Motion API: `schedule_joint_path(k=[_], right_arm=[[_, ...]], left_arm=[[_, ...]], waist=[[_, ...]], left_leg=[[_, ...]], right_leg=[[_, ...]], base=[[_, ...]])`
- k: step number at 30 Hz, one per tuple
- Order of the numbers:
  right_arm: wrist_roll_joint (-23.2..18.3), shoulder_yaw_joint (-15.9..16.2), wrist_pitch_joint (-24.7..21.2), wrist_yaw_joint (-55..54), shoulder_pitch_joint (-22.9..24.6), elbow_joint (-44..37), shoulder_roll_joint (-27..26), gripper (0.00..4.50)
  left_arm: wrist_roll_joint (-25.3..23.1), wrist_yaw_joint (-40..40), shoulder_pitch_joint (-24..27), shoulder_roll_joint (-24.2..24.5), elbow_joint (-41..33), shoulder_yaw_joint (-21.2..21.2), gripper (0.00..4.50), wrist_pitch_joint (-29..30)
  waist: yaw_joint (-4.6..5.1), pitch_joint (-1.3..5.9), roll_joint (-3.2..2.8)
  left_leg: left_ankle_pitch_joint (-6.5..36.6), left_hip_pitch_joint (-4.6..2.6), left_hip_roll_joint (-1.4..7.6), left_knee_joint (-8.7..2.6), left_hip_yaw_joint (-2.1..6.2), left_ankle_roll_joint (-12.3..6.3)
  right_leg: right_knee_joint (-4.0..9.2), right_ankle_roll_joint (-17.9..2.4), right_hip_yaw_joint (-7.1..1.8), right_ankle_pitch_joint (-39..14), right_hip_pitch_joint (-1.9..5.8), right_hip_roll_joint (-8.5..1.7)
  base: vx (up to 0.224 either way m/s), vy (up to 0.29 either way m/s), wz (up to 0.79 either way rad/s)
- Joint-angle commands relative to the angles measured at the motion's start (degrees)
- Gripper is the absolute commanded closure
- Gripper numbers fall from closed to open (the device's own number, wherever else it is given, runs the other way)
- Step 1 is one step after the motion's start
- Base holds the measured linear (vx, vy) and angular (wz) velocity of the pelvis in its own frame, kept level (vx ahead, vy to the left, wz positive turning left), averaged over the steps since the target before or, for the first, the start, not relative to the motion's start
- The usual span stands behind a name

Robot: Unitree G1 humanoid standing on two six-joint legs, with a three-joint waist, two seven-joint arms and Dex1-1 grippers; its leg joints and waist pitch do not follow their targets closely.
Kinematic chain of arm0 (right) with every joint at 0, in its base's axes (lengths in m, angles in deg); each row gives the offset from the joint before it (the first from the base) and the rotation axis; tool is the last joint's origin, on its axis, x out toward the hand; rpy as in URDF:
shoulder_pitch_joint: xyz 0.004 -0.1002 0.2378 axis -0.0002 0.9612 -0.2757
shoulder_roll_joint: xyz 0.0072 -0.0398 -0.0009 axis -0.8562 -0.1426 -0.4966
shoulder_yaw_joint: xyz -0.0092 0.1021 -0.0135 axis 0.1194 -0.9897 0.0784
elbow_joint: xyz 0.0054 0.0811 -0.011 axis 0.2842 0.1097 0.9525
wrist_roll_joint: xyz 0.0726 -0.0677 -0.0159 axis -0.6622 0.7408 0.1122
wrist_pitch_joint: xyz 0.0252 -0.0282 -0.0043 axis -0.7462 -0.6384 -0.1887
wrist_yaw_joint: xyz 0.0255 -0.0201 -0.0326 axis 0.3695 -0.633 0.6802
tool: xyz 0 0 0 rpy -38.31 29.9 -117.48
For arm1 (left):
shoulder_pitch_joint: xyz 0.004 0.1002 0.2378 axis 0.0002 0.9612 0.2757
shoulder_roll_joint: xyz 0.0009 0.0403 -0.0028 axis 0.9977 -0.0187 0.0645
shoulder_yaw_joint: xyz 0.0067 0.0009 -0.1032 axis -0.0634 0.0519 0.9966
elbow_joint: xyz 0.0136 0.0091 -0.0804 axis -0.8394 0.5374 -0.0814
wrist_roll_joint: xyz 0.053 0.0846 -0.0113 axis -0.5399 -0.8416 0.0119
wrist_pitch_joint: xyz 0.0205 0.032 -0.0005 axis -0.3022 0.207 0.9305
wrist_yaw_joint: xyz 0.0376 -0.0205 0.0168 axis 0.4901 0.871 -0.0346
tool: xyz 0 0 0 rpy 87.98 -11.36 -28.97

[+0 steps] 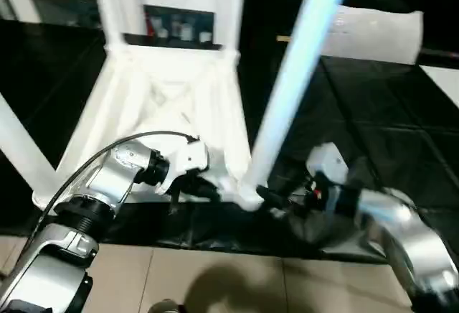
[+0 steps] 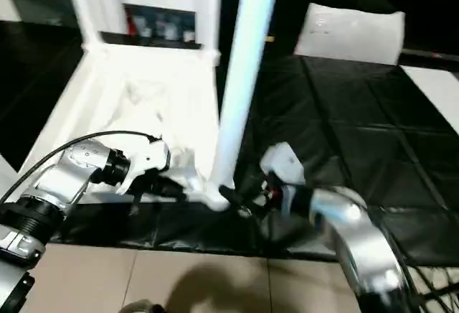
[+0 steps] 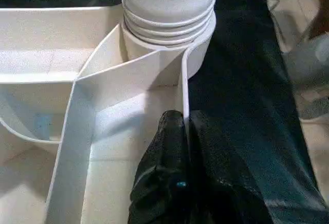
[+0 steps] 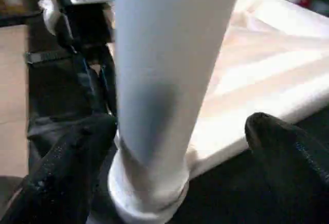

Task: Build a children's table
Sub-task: Rotate leg to tighten

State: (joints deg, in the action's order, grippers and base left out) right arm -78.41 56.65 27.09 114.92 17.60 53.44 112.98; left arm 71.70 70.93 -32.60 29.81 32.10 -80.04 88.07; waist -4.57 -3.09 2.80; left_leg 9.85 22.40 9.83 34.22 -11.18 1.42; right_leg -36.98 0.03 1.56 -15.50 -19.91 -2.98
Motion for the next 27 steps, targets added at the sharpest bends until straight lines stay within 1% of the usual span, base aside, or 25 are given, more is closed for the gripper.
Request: schedule_joint_path(k=[1, 2, 3, 4, 5, 6, 7, 8, 9, 11, 12, 13, 14, 15, 16, 17, 18, 19, 20, 21, 24, 25, 27], right_arm=[[-0.9, 0.1, 2.9, 3.7, -1.9, 3.4, 0.7, 0.18], [-1.3, 0.4, 3.2, 5.5, -2.8, 4.6, 0.8, 0.29], [-1.6, 0.6, 3.5, 7.0, -3.5, 5.7, 0.8, 0.36], [-1.8, 0.9, 3.9, 8.4, -3.9, 6.5, 1.0, 0.36], [-2.3, 1.4, 3.3, 10.6, -4.4, 7.3, 1.4, 0.59], [-2.8, 1.9, 2.8, 12.8, -4.9, 7.8, 1.8, 0.59], [-2.9, 2.1, 3.0, 13.6, -5.1, 8.3, 1.9, 0.69], [-2.9, 2.4, 3.1, 14.7, -5.6, 9.0, 2.1, 0.74], [-2.7, 2.7, 3.7, 15.9, -6.3, 10.2, 2.1, 0.8], [-2.5, 3.1, 4.4, 17.4, -7.1, 11.8, 2.1, 1.06], [-2.3, 3.3, 4.7, 18.1, -7.5, 12.5, 2.1, 1.12], [-2.0, 3.5, 5.2, 19.0, -8.1, 13.9, 1.9, 1.16], [-1.6, 3.9, 6.0, 20.6, -9.3, 16.4, 1.6, 1.16], [-1.6, 3.9, 6.0, 20.6, -9.3, 16.4, 1.6, 1.34], [-1.5, 4.0, 6.4, 21.2, -9.6, 17.2, 1.5, 1.48], [-1.1, 4.3, 7.4, 21.7, -10.4, 19.0, 1.3, 1.48], [-0.9, 4.3, 7.9, 22.0, -10.7, 19.8, 1.1, 1.58], [-0.8, 4.3, 8.1, 22.1, -10.9, 20.3, 1.0, 1.58], [-0.6, 4.4, 8.4, 22.4, -11.3, 21.1, 0.7, 1.77], [-0.6, 4.5, 8.5, 22.8, -11.5, 21.7, 0.5, 1.88], [-0.4, 4.9, 9.3, 23.5, -12.0, 23.1, -0.1, 2.01], [-0.4, 4.9, 9.3, 23.5, -12.0, 23.1, -0.1, 2.14], [-0.4, 5.4, 9.6, 24.3, -11.7, 23.6, -0.8, 2.35]], left_arm=[[-0.8, 3.8, -0.9, -0.6, -0.6, -3.4, 4.5, -2.6], [-0.6, 4.4, -0.9, -0.6, -0.8, -3.5, 4.5, -3.1], [-0.5, 5.0, -0.9, -0.7, -0.8, -3.4, 4.5, -3.4], [-0.5, 5.3, -0.9, -0.8, -0.9, -3.5, 4.5, -3.6], [-0.5, 5.8, -1.0, -0.8, -0.9, -3.6, 4.5, -3.9], [-0.7, 6.1, -1.0, -0.8, -1.0, -3.9, 4.5, -4.3], [-0.8, 6.3, -1.1, -0.8, -0.9, -4.1, 4.5, -4.5], [-0.9, 6.6, -1.1, -0.7, -0.9, -4.3, 4.5, -4.8], [-0.9, 6.9, -1.2, -0.5, -0.8, -4.5, 4.5, -5.2], [-1.0, 7.2, -1.2, -0.4, -0.7, -4.6, 4.5, -5.5], [-1.0, 7.3, -1.2, -0.4, -0.7, -4.7, 4.5, -5.7], [-1.0, 7.5, -1.4, -0.3, -0.6, -4.8, 4.5, -5.9], [-1.0, 7.9, -1.6, -0.2, -0.4, -4.8, 4.5, -6.2], [-1.0, 7.9, -1.6, -0.2, -0.4, -4.8, 4.5, -6.2], [-1.0, 8.0, -1.7, -0.2, -0.3, -4.8, 4.5, -6.3], [-1.1, 8.2, -1.7, -0.2, -0.2, -4.8, 4.5, -6.6], [-1.1, 8.3, -1.7, -0.2, -0.2, -4.9, 4.5, -6.7], [-1.1, 8.3, -1.7, -0.1, -0.2, -4.9, 4.5, -6.7], [-1.2, 8.3, -1.7, -0.1, -0.3, -5.0, 4.5, -6.8], [-1.1, 8.4, -1.7, -0.1, -0.4, -5.1, 4.5, -6.8], [-1.3, 8.4, -1.6, -0.3, -0.2, -5.2, 4.5, -7.0], [-1.3, 8.4, -1.6, -0.3, -0.2, -5.2, 4.5, -7.0], [-1.7, 7.8, -1.7, -0.6, 0.7, -5.2, 4.5, -7.4]], waist=[[0.12, 3.45, 0.01], [-0.07, 3.51, -0.11], [-0.21, 3.49, -0.09], [-0.21, 3.5, 0.05], [-0.4, 3.54, -0.07], [-0.39, 3.58, 0.13], [-0.5, 3.52, 0.21], [-0.58, 3.56, 0.16], [-0.58, 3.57, 0.14], [-0.63, 3.55, 0.2], [-0.52, 3.57, 0.18], [-0.52, 3.57, 0.29], [-0.63, 3.59, 0.14], [-0.5, 3.65, 0.16], [-0.64, 3.7, 0.17], [-0.64, 3.72, 0.2], [-0.64, 3.81, 0.26], [-0.67, 3.82, 0.24], [-0.68, 3.81, 0.28], [-0.65, 3.74, 0.31], [-0.64, 3.74, 0.18], [-0.61, 3.75, 0.21], [-0.61, 3.77, -0.21]], left_leg=[[6.8, -1.94, 4.33, -3.52, 1.67, -3.52], [6.8, -2.04, 4.32, -3.48, 1.63, -3.51], [6.8, -2.05, 4.3, -3.47, 1.6, -3.56], [6.7, -2.01, 4.34, -3.47, 1.58, -3.57], [6.6, -2.14, 4.38, -3.53, 1.63, -3.71], [6.4, -2.11, 4.42, -3.52, 1.64, -3.87], [6.4, -2.05, 4.41, -3.5, 1.62, -4.09], [6.4, -2.06, 4.36, -3.44, 1.58, -4.3], [6.3, -1.98, 4.37, -3.47, 1.61, -4.29], [6.8, -1.95, 4.39, -3.51, 1.64, -4.03], [6.9, -1.93, 4.39, -3.53, 1.66, -3.85], [6.9, -1.9, 4.38, -3.51, 1.63, -3.79], [7.0, -2.07, 4.4, -3.47, 1.58, -3.72], [6.8, -1.95, 4.38, -3.44, 1.57, -3.7], [6.5, -2.01, 4.38, -3.4, 1.53, -3.78], [6.1, -2.0, 4.43, -3.37, 1.51, -4.05], [5.5, -1.86, 4.39, -3.3, 1.53, -4.39], [5.4, -1.87, 4.42, -3.28, 1.53, -4.55], [5.4, -1.75, 4.39, -3.26, 1.53, -4.72], [5.6, -1.75, 4.38, -3.34, 1.55, -4.7], [6.5, -1.8, 4.47, -3.42, 1.59, -4.17], [6.5, -1.8, 4.46, -3.43, 1.6, -4.09], [6.7, -1.83, 4.44, -3.49, 1.62, -3.73]], right_leg=[[4.03, -15.4, -2.42, 5.4, 1.01, -5.9], [4.05, -15.4, -2.42, 5.2, 0.94, -5.93], [4.05, -15.5, -2.39, 5.3, 0.95, -5.85], [3.98, -15.6, -2.38, 5.3, 0.97, -5.84], [3.92, -15.6, -2.29, 5.5, 0.97, -5.85], [3.84, -15.7, -2.23, 5.8, 1.0, -5.8], [3.86, -15.7, -2.19, 5.8, 0.98, -5.82], [3.87, -15.7, -2.18, 5.6, 0.97, -5.96], [3.87, -15.7, -2.16, 5.5, 1.0, -6.03], [3.95, -15.8, -2.05, 4.4, 0.94, -6.0], [3.91, -15.9, -1.99, 4.0, 0.95, -6.02], [3.96, -15.9, -2.0, 3.8, 0.94, -6.03], [3.96, -16.0, -2.02, 3.8, 0.85, -6.05], [3.88, -16.3, -1.93, 4.2, 0.93, -6.08], [3.83, -16.3, -1.91, 4.7, 0.91, -6.0], [3.72, -16.6, -1.85, 5.5, 0.9, -6.02], [3.52, -16.7, -1.76, 6.6, 0.97, -6.01], [3.51, -16.7, -1.73, 6.8, 0.93, -6.06], [3.52, -16.8, -1.71, 6.7, 0.98, -6.1], [3.59, -16.7, -1.68, 6.1, 0.98, -6.01], [3.71, -16.6, -1.67, 4.6, 0.96, -6.12], [3.69, -16.6, -1.67, 4.7, 0.95, -6.08], [3.69, -16.8, -1.69, 5.2, 0.94, -6.04]], base=[[0.0, 0.0, 0.0], [0.0, 0.0, 0.0], [0.0, 0.0, 0.0], [0.0, 0.0, 0.0], [0.0, 0.0, 0.0], [0.0, 0.0, 0.0], [0.0, 0.0, 0.0], [0.0, 0.0, 0.0], [0.0, 0.0, 0.0], [0.0, 0.0, 0.0], [0.0, 0.0, 0.0], [0.0, 0.0, 0.0], [0.0, 0.0, 0.0], [0.0, 0.0, 0.0], [0.0, 0.0, 0.0], [0.0, 0.0, 0.0], [0.0, 0.0, 0.0], [0.0, 0.0, 0.0], [0.0, 0.0, 0.0], [0.0, 0.0, 0.0], [0.0, 0.0, 0.0], [0.0, 0.0, 0.0], [0.0, 0.0, 0.0]])
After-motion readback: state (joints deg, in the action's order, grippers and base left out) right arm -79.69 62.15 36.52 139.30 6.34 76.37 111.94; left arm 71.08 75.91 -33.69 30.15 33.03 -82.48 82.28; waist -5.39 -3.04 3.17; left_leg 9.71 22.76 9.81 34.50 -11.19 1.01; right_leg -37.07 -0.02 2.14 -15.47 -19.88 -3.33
